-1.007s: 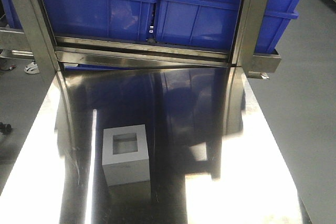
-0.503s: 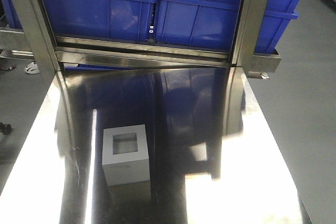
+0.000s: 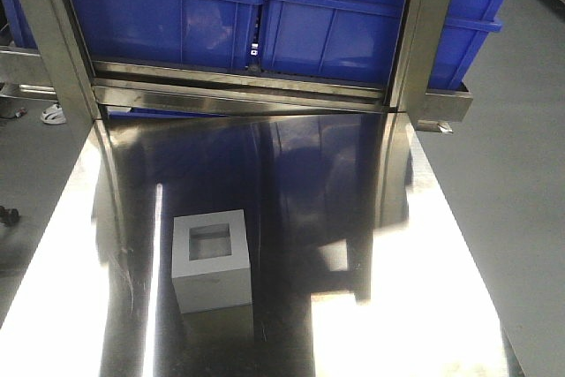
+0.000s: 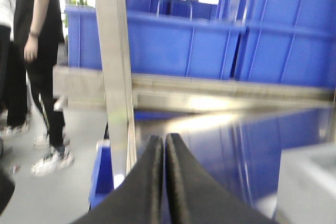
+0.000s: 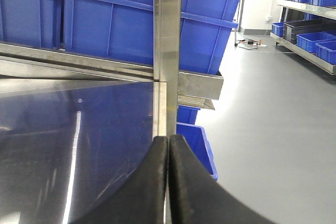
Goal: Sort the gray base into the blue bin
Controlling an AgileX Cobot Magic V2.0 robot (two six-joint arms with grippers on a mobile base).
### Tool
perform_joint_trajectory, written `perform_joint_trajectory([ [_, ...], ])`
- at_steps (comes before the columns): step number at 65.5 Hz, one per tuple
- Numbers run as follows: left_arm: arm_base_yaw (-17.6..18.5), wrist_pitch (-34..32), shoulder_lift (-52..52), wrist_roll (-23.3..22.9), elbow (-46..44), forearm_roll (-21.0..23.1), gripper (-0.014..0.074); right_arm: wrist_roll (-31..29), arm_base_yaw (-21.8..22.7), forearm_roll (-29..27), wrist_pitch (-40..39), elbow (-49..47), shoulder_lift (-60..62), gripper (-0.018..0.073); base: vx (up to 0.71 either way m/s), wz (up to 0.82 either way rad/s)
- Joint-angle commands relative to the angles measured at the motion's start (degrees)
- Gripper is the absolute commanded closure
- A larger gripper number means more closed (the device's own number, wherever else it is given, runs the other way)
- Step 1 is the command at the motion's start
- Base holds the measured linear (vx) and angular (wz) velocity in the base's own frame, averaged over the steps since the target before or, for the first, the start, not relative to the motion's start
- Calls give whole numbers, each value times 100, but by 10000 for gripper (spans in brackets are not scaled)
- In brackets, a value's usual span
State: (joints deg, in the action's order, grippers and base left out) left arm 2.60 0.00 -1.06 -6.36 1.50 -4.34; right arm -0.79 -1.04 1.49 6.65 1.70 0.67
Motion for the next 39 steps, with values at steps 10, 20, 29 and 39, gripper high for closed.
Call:
perform_joint_trajectory([
  [10, 44, -130, 325, -273, -673, 202, 602, -33, 26, 42, -444, 85, 72, 568, 0, 0],
  [20, 44, 200, 1062, -268, -1355, 202, 602, -33, 26, 42, -444, 85, 72, 568, 0, 0],
  [29, 44, 613, 1800, -268, -1894, 202, 602, -33, 26, 42, -444, 85, 72, 568, 0, 0],
  [39, 44, 928, 2547, -268, -2225, 202, 602, -33, 26, 42, -444, 85, 72, 568, 0, 0],
])
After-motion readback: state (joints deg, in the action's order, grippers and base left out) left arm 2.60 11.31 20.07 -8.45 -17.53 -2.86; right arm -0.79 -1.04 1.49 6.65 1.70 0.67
